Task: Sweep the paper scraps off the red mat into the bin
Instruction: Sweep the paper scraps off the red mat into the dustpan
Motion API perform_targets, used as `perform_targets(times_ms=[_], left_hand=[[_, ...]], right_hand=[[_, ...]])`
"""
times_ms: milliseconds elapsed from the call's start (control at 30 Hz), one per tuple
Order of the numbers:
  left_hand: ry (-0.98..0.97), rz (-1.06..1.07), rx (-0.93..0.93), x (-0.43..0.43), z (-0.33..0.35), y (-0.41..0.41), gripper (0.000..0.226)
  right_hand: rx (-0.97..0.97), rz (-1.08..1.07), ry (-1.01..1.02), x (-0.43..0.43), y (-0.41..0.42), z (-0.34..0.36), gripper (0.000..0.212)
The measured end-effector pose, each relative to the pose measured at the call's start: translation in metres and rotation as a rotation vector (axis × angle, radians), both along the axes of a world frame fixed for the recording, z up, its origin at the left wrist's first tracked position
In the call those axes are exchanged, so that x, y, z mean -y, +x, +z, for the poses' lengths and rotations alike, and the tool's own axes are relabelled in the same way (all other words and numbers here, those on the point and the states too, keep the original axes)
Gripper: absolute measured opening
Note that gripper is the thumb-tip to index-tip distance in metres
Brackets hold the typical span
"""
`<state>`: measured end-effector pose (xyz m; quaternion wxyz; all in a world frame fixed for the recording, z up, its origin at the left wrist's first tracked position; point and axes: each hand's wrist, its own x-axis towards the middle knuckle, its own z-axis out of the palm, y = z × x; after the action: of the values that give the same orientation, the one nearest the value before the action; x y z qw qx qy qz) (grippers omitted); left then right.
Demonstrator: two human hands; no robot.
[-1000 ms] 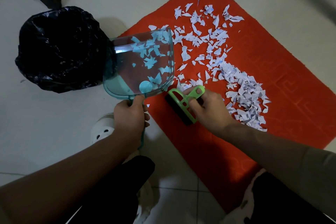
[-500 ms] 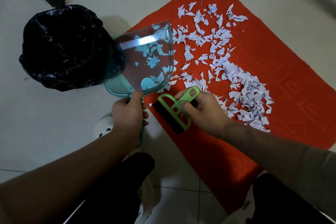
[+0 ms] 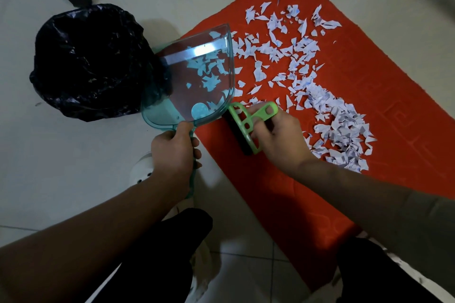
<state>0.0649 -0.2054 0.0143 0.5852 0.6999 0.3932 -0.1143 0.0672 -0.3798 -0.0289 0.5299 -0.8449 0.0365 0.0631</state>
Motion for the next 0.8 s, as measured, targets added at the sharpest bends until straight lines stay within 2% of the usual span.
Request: perform_targets(times_ms=[167,300,467,700,800], left_hand=[[-0.038,0.055,0.005,0.0,0.001,0.001,0.026],[-0.039,0.058,0.005,0.001,0.003,0.001,0.026],[-0.055,0.068,0.012,0.0,0.006,0.001,0.025],[-0.104,0.09,0.017,-0.003,0.008,0.007,0.024],[-0.095,0.091,0.019,-0.004,0.008,0.007,0.024]], right_hand=[[-0.077,0.054,0.071,-0.008,-0.005,-0.001,0.015],[-0.139,0.124,0.014,-0.014,-0.005,-0.006,0.02],[-0.009,-0.099,-0.069,0.001,0.014,-0.001,0.017],[-0.128,-0.041,0.193,-0.011,0.016,0.0,0.014],[-0.19,0.014,0.178,-0.023,0.019,-0.01,0.012]])
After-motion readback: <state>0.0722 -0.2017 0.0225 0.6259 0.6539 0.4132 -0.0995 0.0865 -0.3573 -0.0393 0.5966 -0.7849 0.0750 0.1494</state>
